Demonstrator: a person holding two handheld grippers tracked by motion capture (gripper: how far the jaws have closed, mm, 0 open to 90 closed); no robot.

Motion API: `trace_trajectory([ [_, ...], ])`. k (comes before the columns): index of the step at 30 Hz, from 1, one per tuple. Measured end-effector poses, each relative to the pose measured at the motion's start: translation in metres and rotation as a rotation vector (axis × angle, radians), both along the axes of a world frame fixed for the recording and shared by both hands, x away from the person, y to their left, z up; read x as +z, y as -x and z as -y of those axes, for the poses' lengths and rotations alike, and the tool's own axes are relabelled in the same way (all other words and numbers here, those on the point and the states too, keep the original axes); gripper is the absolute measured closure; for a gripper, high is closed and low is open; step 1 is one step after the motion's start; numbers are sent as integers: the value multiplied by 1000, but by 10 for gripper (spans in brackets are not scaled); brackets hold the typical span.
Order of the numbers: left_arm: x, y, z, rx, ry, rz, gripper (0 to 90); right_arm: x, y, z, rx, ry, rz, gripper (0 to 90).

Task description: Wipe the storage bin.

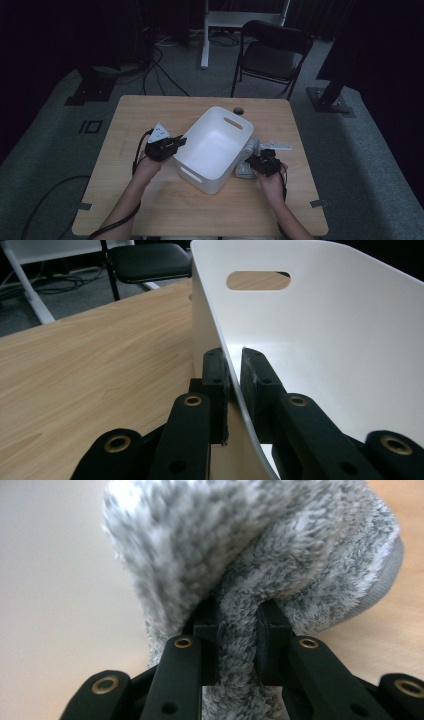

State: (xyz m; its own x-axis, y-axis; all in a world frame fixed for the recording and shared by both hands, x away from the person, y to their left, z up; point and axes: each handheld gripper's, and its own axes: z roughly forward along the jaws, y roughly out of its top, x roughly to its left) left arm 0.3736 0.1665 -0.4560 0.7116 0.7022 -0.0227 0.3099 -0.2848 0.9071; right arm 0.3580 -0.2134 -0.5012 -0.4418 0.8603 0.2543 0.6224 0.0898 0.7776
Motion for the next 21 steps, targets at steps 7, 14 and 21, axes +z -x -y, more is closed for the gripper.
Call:
trace_trajectory([
  [7, 1, 1, -14, -90, 13, -28, 825, 37, 4, 24, -43, -38, 100, 757],
  [14, 1, 1, -16, -155, -9, -22, 823, 39, -2, 28, -11, -50, 80, 757],
  [21, 1, 0, -16, -156, -10, -18, 823, 20, -5, 23, -26, -20, 30, 759],
])
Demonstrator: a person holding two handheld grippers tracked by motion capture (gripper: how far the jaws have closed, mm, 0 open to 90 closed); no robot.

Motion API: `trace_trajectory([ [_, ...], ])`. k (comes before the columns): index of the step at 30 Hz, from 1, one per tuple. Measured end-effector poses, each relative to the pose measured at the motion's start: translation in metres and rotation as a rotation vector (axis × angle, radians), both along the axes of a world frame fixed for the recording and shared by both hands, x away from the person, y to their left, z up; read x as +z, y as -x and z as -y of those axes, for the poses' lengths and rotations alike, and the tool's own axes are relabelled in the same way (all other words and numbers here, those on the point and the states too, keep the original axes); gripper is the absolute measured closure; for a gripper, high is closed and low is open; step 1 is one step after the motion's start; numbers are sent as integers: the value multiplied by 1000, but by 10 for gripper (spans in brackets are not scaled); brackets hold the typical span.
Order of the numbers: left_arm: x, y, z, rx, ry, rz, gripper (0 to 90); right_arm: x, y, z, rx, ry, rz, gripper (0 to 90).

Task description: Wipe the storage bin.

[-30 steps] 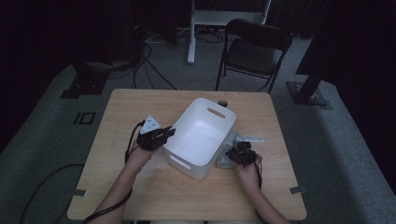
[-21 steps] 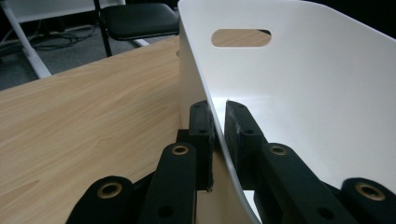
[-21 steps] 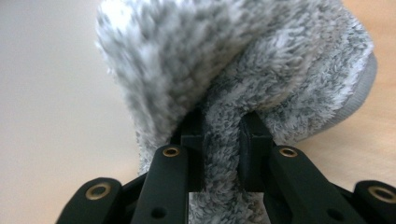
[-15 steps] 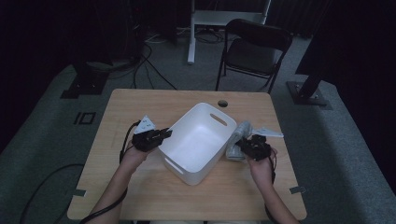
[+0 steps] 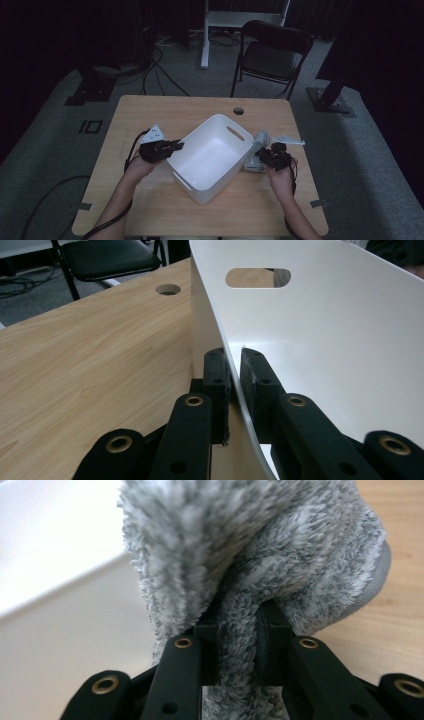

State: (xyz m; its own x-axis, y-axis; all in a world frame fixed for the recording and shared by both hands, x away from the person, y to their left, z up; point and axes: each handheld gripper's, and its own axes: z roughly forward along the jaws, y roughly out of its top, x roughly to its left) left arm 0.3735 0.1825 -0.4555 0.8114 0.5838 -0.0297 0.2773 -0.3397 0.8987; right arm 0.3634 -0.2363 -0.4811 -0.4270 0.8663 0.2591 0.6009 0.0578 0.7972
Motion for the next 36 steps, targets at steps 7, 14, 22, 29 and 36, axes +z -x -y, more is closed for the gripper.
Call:
trace_trajectory([
  [7, 0, 0, 0, 14, 5, 0, 824, -23, -4, -6, -13, 41, -61, 763],
  [14, 0, 0, 0, 25, 2, 8, 821, -46, -10, -9, -15, 40, -134, 765],
  [22, 0, -3, -1, 34, -10, 42, 806, -25, -13, 4, -20, 42, -85, 760],
  [29, 0, -4, -4, 64, -46, 98, 757, -7, -22, 32, -93, 50, -67, 758],
  [36, 3, -16, -13, 111, -54, 95, 622, -2, -38, 52, -146, 41, -89, 745],
])
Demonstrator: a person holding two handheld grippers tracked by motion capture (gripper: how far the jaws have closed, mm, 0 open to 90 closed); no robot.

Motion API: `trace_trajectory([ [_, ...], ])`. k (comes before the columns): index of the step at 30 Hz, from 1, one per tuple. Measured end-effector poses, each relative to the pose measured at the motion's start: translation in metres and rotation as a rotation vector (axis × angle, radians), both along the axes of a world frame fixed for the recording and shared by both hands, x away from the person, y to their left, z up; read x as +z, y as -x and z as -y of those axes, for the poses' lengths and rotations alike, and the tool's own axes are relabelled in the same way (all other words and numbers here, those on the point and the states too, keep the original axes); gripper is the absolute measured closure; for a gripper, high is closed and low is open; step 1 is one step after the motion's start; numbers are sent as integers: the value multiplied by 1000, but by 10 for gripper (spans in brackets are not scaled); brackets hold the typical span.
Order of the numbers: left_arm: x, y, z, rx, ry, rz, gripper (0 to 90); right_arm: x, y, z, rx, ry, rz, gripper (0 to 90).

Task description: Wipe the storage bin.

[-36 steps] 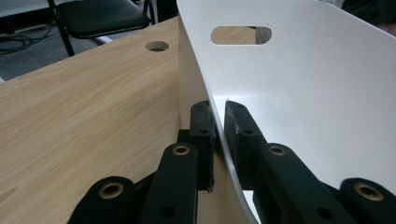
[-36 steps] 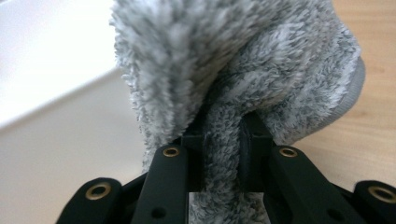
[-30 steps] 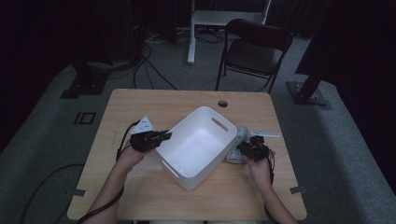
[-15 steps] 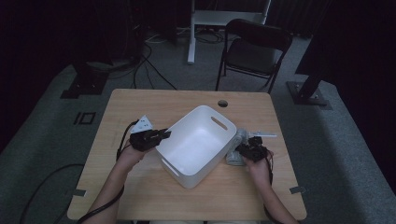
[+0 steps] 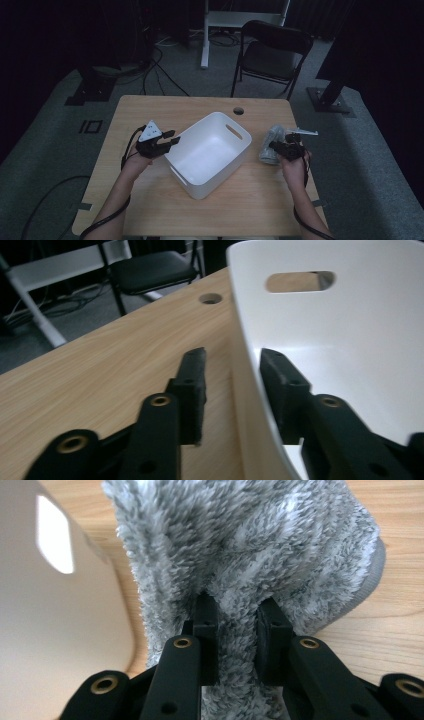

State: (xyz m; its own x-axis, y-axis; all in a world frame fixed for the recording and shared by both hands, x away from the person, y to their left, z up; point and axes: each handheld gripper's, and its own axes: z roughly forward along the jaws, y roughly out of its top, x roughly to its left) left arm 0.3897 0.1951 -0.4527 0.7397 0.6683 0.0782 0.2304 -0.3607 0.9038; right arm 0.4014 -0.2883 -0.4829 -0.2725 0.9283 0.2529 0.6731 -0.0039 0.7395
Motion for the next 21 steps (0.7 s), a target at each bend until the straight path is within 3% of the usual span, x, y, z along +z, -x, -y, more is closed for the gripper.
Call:
trace_trajectory([
  [4, 3, -7, -3, 21, -22, -3, 592, -3, -5, 1, 0, 8, -17, 719],
  [6, 8, -10, -5, 48, -55, 18, 570, -9, -13, 1, 6, 10, -50, 634],
  [9, 9, -11, -6, 52, -49, 21, 554, -10, -15, 1, 6, -6, -51, 610],
  [10, 12, -14, -11, 53, -37, 16, 549, -8, -13, 1, 5, -28, -39, 539],
  [14, 16, -14, -14, 49, -23, 13, 538, -1, -7, 1, 22, -39, -14, 500],
  [16, 19, -11, -16, 27, 16, 11, 516, 7, 0, 2, 39, -55, 15, 454],
  [20, 23, -7, -15, 13, 40, -1, 436, 14, 6, 3, 51, -59, 60, 376],
  [21, 25, -3, -13, 16, 45, 0, 413, 18, 8, 2, 76, -66, 77, 283],
])
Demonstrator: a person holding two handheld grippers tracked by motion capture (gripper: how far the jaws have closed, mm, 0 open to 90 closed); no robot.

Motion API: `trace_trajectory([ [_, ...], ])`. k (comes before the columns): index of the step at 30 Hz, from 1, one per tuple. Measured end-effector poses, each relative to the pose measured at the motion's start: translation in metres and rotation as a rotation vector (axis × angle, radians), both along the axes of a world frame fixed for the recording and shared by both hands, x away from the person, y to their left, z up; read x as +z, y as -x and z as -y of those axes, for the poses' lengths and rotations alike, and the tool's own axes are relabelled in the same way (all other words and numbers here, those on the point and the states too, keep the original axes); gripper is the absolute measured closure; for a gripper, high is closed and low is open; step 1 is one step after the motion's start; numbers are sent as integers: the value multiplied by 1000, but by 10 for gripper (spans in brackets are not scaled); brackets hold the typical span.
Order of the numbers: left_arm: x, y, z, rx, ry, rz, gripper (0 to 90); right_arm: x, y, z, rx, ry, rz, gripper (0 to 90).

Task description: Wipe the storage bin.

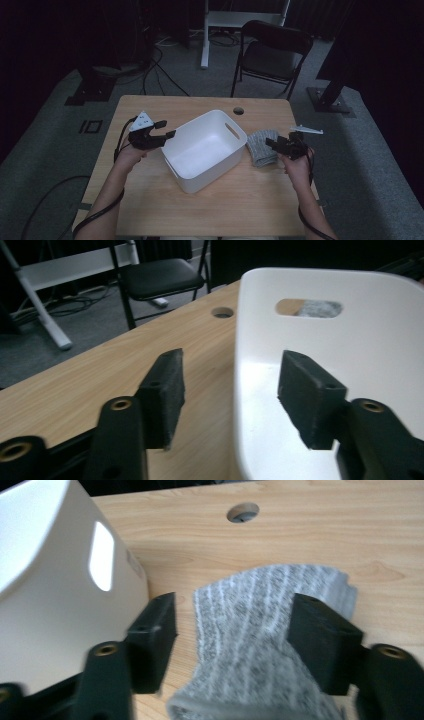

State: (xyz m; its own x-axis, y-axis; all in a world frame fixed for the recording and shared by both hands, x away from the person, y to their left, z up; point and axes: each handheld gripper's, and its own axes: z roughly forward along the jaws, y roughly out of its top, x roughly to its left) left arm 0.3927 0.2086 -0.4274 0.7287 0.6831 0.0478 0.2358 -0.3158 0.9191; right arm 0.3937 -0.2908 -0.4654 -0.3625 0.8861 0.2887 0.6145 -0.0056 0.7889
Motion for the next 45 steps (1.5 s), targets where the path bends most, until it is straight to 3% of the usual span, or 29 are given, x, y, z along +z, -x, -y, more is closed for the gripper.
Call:
trace_trajectory([
  [3, 3, 5, 0, 0, 17, -9, 387, 1, 3, -1, 54, -20, 19, 247],
  [8, 6, 14, -2, 22, 30, -25, 323, -6, 4, -6, 103, -6, 1, 138],
  [17, 2, 31, -19, 106, 44, -57, 274, -22, 13, -2, 66, 1, 16, 142],
  [23, -7, 40, -34, 127, 71, -79, 265, -25, 23, 3, 67, 28, 12, 142],
  [28, -12, 50, -43, 155, 83, -72, 258, -30, 30, 5, 64, 56, 13, 141],
  [37, -33, 68, -61, 206, 85, -104, 258, -45, 45, 7, 59, 97, -9, 137],
  [45, -61, 80, -68, 248, 80, -159, 258, -60, 61, 7, 8, 133, 6, 137],
])
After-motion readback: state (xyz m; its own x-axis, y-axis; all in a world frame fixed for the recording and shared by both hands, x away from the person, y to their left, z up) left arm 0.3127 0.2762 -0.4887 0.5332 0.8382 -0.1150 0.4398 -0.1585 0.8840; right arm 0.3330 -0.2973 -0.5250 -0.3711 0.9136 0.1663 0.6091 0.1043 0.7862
